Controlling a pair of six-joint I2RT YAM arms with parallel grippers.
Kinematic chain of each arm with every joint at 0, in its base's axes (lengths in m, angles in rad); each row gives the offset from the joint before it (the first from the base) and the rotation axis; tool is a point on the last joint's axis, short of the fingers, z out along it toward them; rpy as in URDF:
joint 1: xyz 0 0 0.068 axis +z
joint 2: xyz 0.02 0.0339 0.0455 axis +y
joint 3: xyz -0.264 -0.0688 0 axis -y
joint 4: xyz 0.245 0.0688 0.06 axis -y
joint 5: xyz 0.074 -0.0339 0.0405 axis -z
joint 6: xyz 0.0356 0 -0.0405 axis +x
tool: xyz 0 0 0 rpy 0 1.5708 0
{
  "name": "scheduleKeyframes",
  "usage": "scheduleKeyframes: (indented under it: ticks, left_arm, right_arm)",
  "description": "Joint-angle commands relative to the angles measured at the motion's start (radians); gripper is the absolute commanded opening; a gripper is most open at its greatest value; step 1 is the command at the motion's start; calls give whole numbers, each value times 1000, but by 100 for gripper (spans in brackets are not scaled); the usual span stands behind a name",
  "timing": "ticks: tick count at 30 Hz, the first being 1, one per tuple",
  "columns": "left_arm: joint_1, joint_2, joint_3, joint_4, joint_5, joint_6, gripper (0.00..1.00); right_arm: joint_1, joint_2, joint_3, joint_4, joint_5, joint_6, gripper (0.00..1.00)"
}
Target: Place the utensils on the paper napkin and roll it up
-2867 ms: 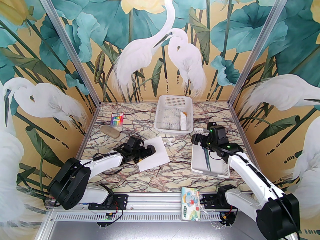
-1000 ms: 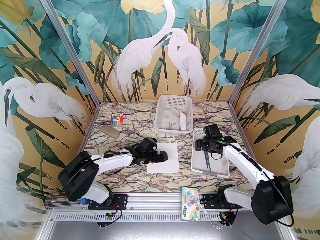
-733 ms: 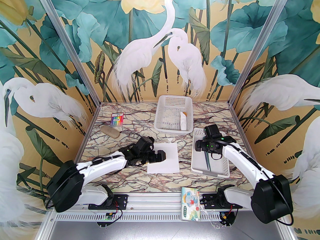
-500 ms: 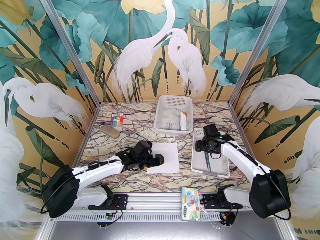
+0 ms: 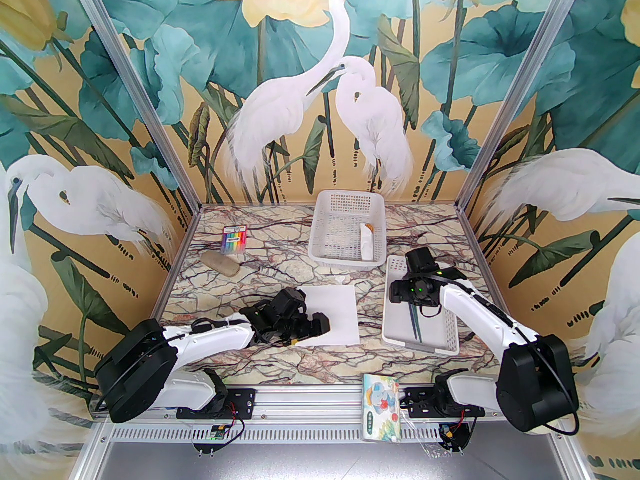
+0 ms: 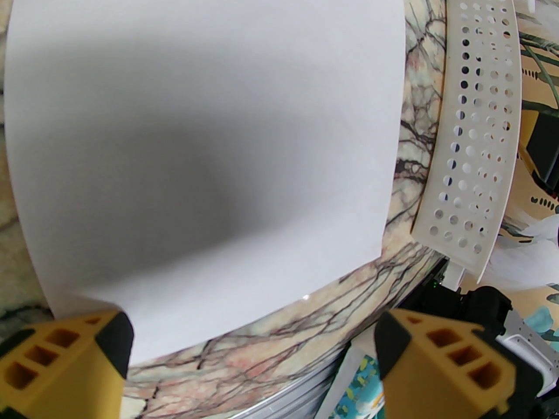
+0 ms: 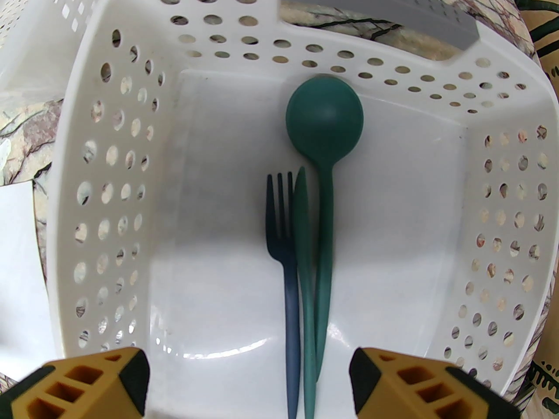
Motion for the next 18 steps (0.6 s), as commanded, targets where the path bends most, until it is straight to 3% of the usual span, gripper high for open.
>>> scheduleKeyframes:
  ticks: [1, 5, 7, 12, 18]
  left_arm:
    - [-3, 47, -14, -121, 9, 93, 99]
    - [16, 42, -2, -229, 30, 185, 99]
    - [41, 29, 6, -288, 29, 231, 99]
    - [146, -42, 47, -402, 5, 345, 100]
    - [197, -90, 152, -510, -28, 407, 99]
  right_arm:
    - [-2, 17, 35, -15, -12, -23, 83]
    - [-3, 47, 37, -4, -11, -34, 83]
    - [-2, 64, 39, 2, 4, -37, 78]
    - [-3, 90, 33, 26, 17, -38, 77]
    - [-3, 90, 33, 39, 2, -35, 78]
